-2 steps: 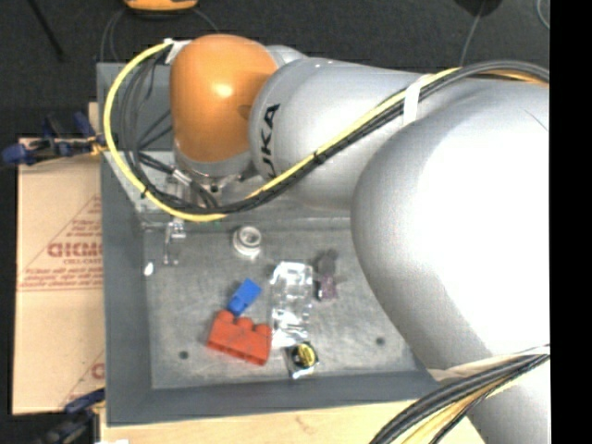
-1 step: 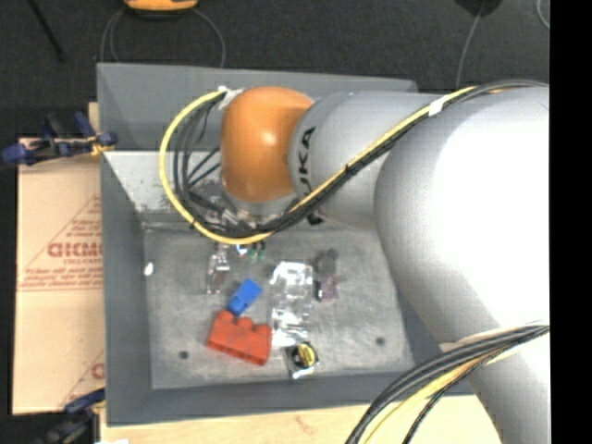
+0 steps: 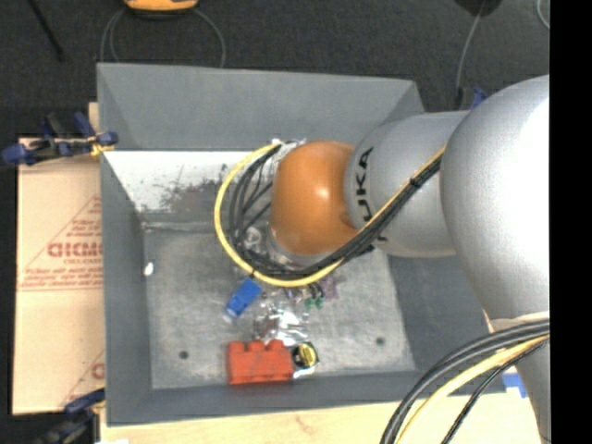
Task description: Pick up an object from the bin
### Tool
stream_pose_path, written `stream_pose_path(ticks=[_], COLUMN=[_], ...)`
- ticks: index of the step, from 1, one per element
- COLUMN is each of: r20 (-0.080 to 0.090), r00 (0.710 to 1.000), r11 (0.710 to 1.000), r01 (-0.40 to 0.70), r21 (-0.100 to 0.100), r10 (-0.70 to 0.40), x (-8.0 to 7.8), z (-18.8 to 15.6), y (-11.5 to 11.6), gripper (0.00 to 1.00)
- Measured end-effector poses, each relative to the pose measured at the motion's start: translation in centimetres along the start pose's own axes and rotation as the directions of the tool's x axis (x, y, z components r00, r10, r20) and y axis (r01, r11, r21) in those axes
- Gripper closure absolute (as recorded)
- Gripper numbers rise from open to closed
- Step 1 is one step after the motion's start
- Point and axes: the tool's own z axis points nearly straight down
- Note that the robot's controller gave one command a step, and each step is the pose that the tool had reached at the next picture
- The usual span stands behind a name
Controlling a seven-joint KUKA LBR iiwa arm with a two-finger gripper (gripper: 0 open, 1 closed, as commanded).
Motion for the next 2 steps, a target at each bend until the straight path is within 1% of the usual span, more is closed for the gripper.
stream_pose_path(ticks=[1,2], r20=[0.002,0.011], r00=[1.0,0.987], r11=[1.0,0.987], r01=[-0.001,0.159], r21=[-0.003,0.001], r10=[0.001,-0.159], x=[-0.1,4.3], z=[0.0,-15.8], y=[0.2,-1.7], gripper=[1.0,1.0])
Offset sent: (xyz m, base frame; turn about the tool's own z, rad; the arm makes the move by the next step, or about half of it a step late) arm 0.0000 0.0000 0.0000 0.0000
